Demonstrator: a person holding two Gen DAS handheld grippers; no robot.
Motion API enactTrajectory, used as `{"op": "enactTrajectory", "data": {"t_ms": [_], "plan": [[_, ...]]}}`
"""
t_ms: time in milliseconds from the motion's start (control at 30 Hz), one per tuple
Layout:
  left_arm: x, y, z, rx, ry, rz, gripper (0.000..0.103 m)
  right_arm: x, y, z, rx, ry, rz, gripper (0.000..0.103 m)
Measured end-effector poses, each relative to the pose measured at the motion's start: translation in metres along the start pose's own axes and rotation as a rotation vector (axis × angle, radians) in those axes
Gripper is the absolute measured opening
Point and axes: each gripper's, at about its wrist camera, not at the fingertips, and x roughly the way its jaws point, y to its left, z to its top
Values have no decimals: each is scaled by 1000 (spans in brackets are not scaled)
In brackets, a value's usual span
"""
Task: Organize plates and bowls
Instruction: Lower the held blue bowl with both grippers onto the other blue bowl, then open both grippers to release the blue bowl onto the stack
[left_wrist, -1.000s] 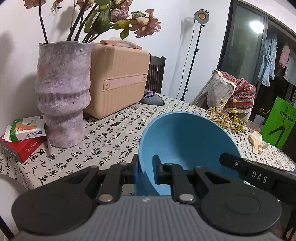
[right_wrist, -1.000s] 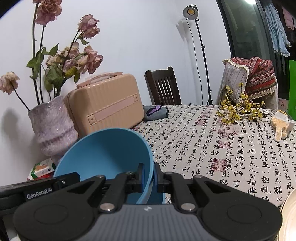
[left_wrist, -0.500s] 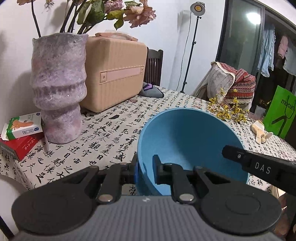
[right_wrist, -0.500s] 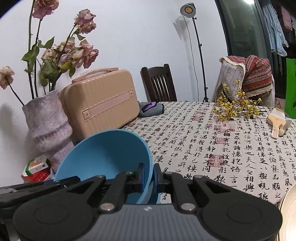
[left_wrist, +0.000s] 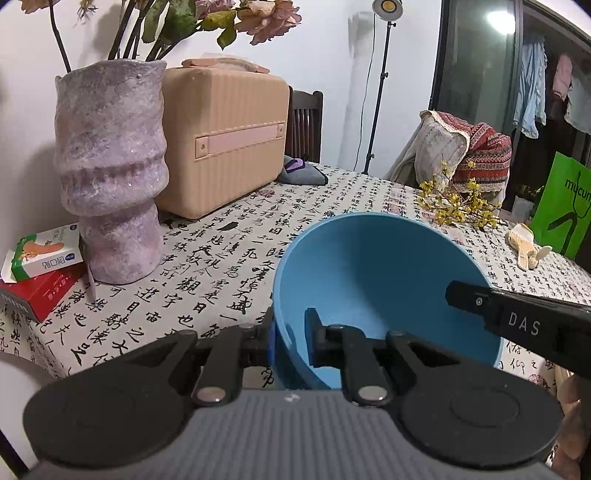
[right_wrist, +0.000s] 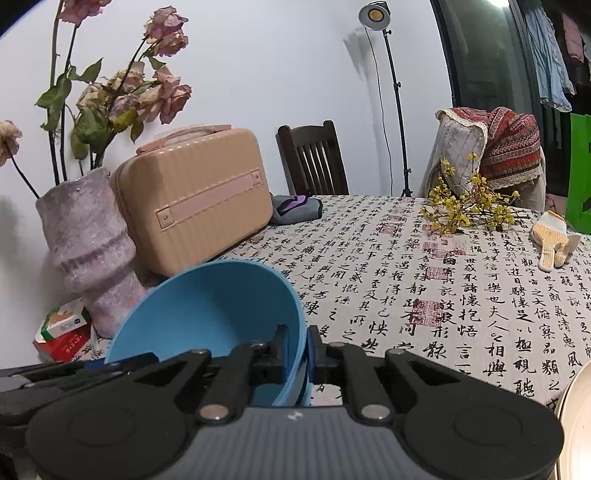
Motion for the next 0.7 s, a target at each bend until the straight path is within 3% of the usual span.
{"op": "enactTrajectory", "data": {"t_ms": [700], "plan": [[4, -22, -9, 169, -44, 105, 16, 4, 1, -4, -12, 3, -12, 10]]}}
